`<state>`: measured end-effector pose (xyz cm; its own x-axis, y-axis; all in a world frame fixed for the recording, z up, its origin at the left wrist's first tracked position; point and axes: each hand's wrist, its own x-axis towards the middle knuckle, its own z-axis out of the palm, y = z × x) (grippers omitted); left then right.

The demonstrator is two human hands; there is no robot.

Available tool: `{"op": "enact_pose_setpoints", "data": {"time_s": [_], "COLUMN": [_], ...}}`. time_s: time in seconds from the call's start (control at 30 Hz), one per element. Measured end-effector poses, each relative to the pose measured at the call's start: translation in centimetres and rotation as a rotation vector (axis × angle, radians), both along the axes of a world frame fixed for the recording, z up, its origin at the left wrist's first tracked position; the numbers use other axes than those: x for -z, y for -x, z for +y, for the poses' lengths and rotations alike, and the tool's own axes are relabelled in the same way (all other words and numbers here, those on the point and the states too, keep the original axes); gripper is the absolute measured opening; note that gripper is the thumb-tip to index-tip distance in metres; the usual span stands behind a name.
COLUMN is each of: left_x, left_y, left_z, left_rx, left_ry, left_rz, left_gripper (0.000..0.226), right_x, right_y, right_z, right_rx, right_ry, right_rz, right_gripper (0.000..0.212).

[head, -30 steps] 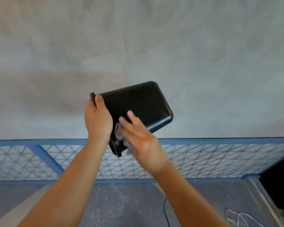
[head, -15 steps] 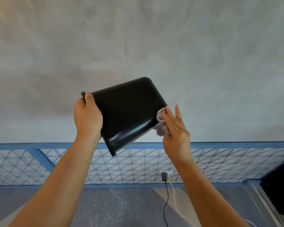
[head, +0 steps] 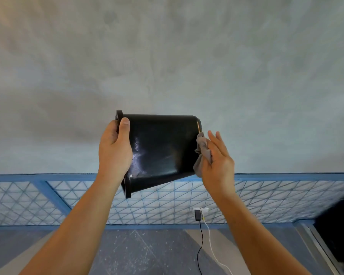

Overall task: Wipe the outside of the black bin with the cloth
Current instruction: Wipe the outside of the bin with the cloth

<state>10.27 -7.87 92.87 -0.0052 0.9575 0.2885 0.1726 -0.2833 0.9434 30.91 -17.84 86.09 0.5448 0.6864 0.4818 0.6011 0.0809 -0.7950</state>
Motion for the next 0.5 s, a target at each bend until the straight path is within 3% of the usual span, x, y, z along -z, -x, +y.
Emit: {"op": "enact_pose_setpoints", "data": {"time_s": [0.13, 0.3, 0.5], "left_x": [0.7, 1.1, 2.2], "left_y": [0.4, 0.6, 0.4], "left_z": [-0.5, -1.4, -2.1], "left_rx": [0.035, 0.118, 0.304], "left_ry": [-0.056, -0.085, 0.078], "left_rz": [0.037, 0.129, 0.199], "left_gripper": [0.040, 0.030, 0.029], "right_x": [-1.7, -3.5, -2.7], "right_y": [-0.9, -2.6, -2.6], "right_z": [0.8, 2.1, 2.0], "right_rx": [0.054, 0.082, 0.053], "right_ry": [0.061, 0.009, 0.006], "right_rz": [0.225, 0.630, 0.802], "right_gripper": [0.023, 0.026, 0.031]}}
